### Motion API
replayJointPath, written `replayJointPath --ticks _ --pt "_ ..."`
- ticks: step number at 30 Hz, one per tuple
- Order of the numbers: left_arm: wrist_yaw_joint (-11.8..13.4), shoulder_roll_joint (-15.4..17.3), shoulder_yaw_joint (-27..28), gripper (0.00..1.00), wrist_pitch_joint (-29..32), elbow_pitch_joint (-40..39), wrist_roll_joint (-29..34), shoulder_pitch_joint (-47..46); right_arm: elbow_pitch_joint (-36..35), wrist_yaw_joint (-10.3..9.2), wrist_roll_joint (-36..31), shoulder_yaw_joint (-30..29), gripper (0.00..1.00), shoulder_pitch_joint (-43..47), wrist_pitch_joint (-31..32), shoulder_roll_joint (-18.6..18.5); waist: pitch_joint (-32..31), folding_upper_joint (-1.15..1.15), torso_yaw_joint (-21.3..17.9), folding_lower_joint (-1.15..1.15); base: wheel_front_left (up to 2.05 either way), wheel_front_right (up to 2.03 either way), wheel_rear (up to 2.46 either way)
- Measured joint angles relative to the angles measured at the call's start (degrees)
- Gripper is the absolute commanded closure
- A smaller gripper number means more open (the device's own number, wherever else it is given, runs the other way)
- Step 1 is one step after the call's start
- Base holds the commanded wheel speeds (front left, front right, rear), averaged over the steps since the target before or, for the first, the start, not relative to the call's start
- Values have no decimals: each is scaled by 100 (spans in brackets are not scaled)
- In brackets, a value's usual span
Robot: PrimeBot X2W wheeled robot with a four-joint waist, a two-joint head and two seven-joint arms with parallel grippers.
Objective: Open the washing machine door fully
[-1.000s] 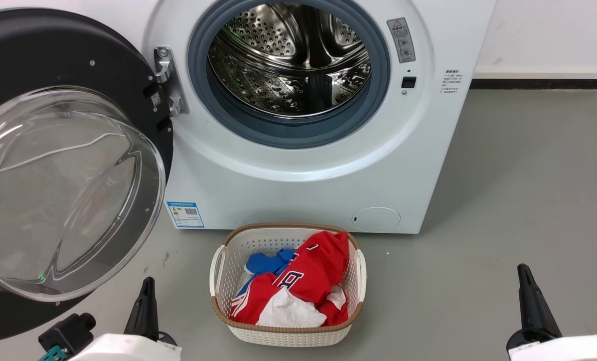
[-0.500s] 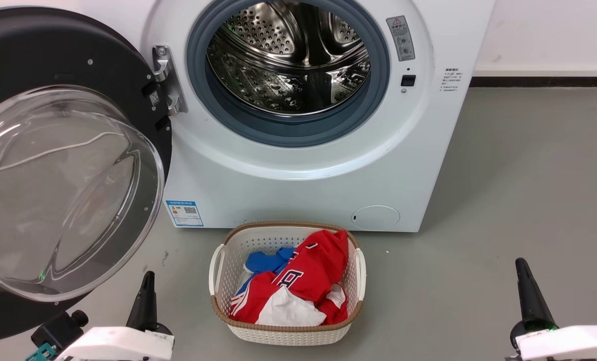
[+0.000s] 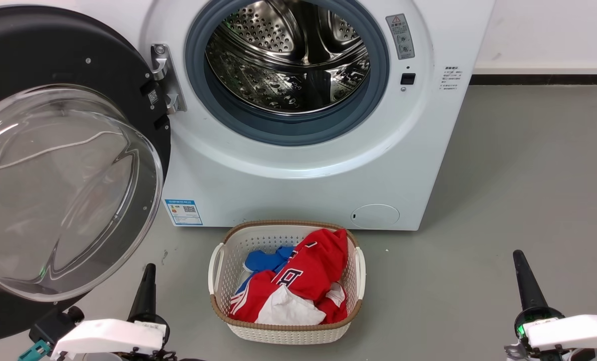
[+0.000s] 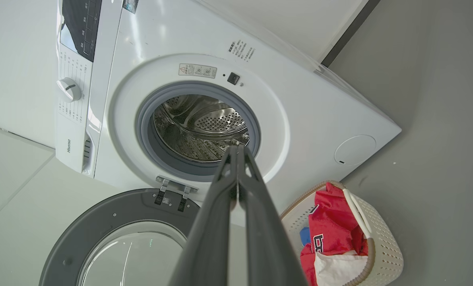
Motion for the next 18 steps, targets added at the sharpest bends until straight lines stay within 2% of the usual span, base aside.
replayJointPath --ticks 18 --pt "-37 -2 59 100 264 57 -1079 -153 190 0 1000 -47 100 -210 264 -2 32 0 -13 0 0 0 0"
